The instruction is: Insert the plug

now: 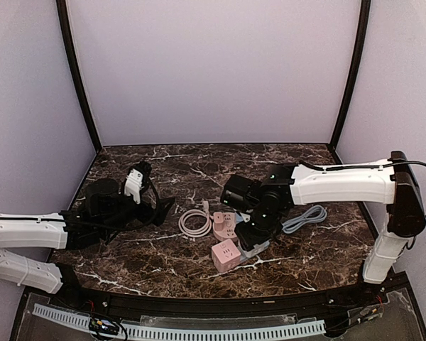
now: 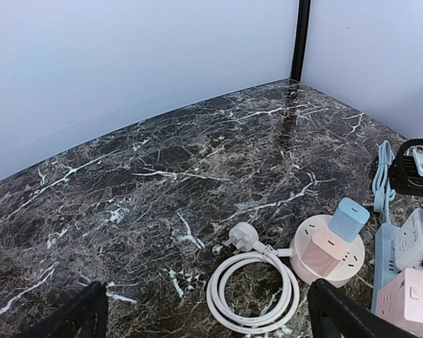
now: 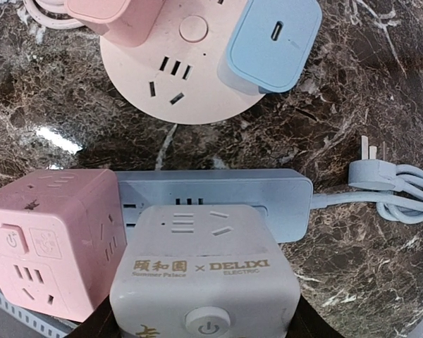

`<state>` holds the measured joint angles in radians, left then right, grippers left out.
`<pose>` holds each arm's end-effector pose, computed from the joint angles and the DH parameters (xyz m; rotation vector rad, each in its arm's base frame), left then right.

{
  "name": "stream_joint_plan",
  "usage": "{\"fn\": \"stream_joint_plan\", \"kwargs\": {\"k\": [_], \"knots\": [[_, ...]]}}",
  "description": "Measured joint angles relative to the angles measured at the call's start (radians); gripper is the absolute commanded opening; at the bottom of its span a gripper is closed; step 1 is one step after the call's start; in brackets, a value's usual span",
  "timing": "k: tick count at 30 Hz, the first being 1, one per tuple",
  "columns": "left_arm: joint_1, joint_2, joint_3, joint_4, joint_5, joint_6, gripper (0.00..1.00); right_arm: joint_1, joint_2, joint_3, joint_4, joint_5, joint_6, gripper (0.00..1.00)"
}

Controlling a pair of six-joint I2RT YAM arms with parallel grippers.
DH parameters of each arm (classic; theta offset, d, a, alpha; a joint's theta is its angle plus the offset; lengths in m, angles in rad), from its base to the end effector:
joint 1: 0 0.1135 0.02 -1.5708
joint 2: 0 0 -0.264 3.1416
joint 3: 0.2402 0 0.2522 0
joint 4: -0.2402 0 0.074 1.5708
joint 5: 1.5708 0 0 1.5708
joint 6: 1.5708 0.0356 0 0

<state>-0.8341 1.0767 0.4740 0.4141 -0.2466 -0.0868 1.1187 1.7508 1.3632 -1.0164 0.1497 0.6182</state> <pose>0.1658 -0.1699 0.2361 0.4762 1.7106 -0.4532 0.1511 0.2989 0.2285 -0.7053 2.8332 0.0449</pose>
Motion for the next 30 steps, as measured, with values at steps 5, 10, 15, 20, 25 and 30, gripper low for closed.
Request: {"fn": "stream_joint_plan", "kwargs": {"k": [5,10,15,20,25,30], "knots": [[0.0,-0.005,0.0,0.0,0.0,0.0,0.98,0.0,0.0,0.0,0.006,-0.007,-0.008,0.0],[0.0,-0.008,0.0,0.0,0.0,0.0,0.98,0.0,0.0,0.0,0.013,-0.008,-0.015,0.0],[0.0,-0.01,0.0,0.001,0.0,0.0,0.98,0.0,0.0,-0.003,0.029,-0.016,-0.021,0.0],[0.0,-0.011,0.0,0.001,0.0,0.0,0.98,0.0,0.0,-0.006,0.04,-0.015,-0.03,0.0],[0.0,-0.015,-0.006,0.003,0.0,0.0,0.98,0.0,0.0,-0.008,0.044,-0.013,-0.034,0.0],[0.0,-0.015,-0.006,0.004,0.0,0.0,0.98,0.0,0.0,-0.008,0.047,-0.009,-0.034,0.0]]}}
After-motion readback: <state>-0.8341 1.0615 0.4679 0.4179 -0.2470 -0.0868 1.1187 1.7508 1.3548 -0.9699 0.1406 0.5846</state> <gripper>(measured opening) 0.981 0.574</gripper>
